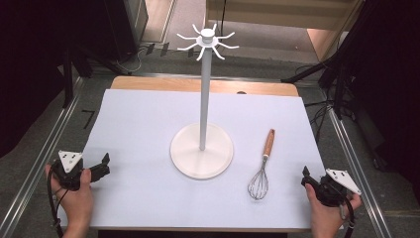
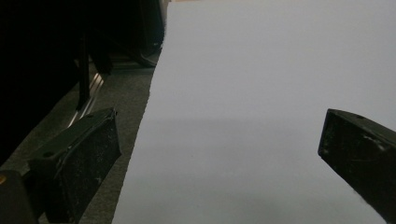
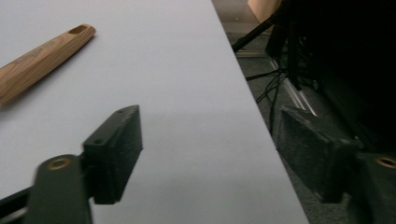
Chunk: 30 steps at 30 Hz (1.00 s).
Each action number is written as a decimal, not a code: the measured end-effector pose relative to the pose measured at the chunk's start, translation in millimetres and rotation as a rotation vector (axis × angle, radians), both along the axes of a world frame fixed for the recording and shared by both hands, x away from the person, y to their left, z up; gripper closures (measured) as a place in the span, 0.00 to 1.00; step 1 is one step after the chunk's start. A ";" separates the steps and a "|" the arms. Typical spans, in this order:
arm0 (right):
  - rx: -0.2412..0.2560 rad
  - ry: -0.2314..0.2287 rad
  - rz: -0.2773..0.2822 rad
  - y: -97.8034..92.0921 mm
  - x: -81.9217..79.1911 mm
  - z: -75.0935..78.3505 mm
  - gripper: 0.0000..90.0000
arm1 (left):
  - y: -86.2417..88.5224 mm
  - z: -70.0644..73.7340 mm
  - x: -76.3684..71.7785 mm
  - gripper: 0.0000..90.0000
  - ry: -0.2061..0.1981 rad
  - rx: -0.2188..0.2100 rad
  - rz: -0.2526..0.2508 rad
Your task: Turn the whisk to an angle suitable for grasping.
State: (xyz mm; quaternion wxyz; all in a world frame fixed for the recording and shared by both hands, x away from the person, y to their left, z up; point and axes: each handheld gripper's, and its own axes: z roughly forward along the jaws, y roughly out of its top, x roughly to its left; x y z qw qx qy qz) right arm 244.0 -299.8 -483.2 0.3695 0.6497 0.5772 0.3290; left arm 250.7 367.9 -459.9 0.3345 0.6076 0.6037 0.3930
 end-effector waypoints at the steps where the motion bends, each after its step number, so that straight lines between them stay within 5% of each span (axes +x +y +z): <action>1: 0.000 0.000 0.000 0.0 0.0 0.0 0.31 | 0.0 0.0 0.0 0.00 0.000 0.000 0.000; 3: -0.001 -0.001 -0.067 3.0 2.1 6.1 0.47 | 0.4 -0.2 -0.1 0.00 -0.003 -0.003 -0.001; 5: 0.003 -0.002 -0.071 4.1 2.8 8.5 0.51 | 0.0 -0.1 0.1 0.00 0.000 -0.001 0.003; 7: 0.024 -0.017 0.018 9.3 3.3 16.1 0.68 | -0.9 -0.7 1.1 0.00 0.000 0.005 0.001; 12: 0.022 -0.008 0.117 21.6 7.5 18.7 0.87 | -0.7 -0.6 1.0 0.00 0.002 0.003 -0.001; 16: 0.080 0.082 0.184 36.4 23.1 21.7 1.00 | -0.7 -0.5 0.9 0.00 0.003 0.002 -0.001; 25: 0.113 0.145 0.203 60.8 43.7 23.6 1.00 | -0.1 -0.3 0.5 0.00 0.004 -0.001 -0.006; 30: 0.216 0.236 0.221 69.3 49.5 32.2 0.77 | -0.6 -0.6 1.1 0.00 0.004 0.002 -0.005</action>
